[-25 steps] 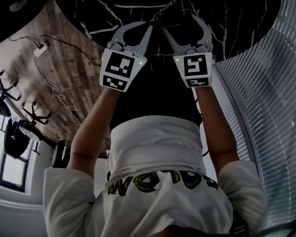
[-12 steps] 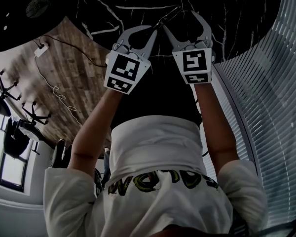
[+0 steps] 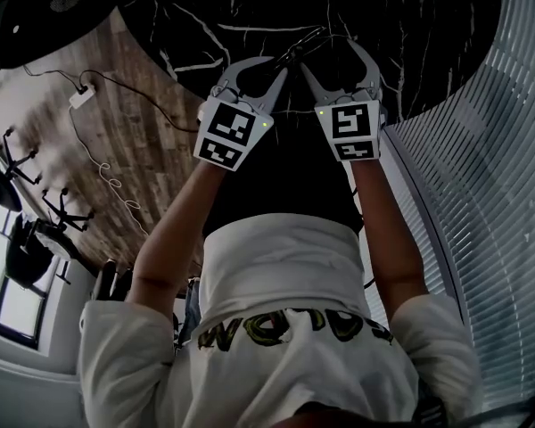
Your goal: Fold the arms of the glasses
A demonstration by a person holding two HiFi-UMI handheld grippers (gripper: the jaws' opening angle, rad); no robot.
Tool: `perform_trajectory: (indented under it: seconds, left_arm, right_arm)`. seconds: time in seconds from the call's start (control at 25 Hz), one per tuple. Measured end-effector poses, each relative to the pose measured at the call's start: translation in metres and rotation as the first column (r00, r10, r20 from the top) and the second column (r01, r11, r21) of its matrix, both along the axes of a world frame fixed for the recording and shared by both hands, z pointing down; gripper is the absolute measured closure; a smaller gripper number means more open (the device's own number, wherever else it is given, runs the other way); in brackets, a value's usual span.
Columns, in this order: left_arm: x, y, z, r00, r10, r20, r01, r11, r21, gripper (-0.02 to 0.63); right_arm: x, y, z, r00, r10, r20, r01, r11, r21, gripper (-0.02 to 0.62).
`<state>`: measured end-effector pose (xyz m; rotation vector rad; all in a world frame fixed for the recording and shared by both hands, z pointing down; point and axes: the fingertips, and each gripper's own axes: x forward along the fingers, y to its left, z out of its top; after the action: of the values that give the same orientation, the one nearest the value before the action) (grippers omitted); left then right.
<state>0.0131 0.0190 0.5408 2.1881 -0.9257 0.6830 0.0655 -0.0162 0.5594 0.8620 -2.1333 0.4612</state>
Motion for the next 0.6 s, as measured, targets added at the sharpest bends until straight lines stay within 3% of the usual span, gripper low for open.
perform_trajectory:
  seconds: [0.32,0.6]
  left_arm:
    - [0.000,-0.001,-0.009,1.000,-0.006,0.000,0.006,1.000,0.009,0.474]
    - [-0.012,-0.002,-0.052,0.997,-0.064,0.033,0.062,0.996,0.069,0.471]
  right_arm:
    - [0.013,0.006,-0.017,1.000,0.001,0.011,-0.001,1.000,-0.002,0.262]
    - [0.018,0.011,-0.069,0.996,0.027,0.088,-0.028,1.000,0.014,0.264]
